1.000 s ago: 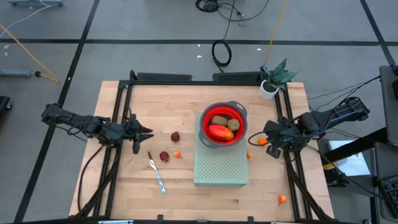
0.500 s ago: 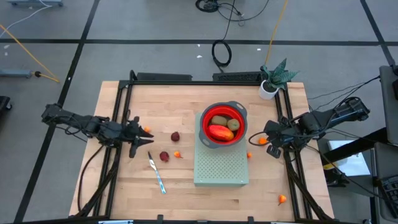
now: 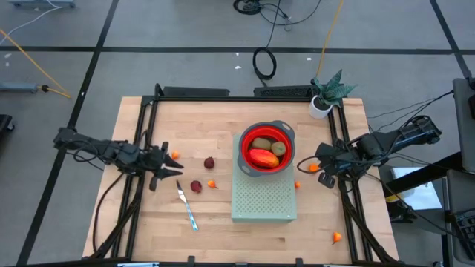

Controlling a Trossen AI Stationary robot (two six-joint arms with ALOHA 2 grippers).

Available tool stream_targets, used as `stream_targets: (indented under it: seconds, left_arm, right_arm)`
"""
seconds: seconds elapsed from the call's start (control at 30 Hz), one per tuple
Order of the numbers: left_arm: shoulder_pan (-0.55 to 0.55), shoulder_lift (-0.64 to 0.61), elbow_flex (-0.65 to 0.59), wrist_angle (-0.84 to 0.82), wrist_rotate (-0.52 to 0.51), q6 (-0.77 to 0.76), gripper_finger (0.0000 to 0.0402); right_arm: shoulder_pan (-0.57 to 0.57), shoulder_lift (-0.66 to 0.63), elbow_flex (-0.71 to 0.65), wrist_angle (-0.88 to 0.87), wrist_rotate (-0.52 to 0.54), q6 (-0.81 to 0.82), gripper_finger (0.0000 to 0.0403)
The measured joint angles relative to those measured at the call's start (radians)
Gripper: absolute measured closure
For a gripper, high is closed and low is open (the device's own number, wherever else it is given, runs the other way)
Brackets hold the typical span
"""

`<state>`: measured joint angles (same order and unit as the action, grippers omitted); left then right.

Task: Pick & Place Fruit
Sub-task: Put the orange into the red strainer bowl on the shelf

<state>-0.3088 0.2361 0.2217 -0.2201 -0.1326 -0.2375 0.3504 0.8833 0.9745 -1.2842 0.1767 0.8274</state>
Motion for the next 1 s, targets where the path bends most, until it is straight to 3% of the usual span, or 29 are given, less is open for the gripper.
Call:
stream_targets:
  seconds: [0.2,0.53,0.7,1.0]
  left_arm:
    - [0.0,-0.054,-0.1,0.125,0.006,-0.005,0.03]
    - [0.0,-0.076,-0.196,0.248,0.054,-0.006,0.03]
    - [0.0,-0.076,-0.202,0.25,0.054,-0.006,0.03]
    - [0.0,-0.076,-0.203,0.258,0.053,-0.002,0.03]
  right_arm:
    - [0.0,0.0,0.0,-0.027,-0.074,0.026,0.0403]
    - [0.0,0.0,0.0,-0.091,-0.065,0.133,0.0378]
    - [-0.002,0.0,0.0,-0.096,-0.022,0.131,0.0333]
    - [-0.002,0.001,-0.062,-0.091,-0.022,0.141,0.0214]
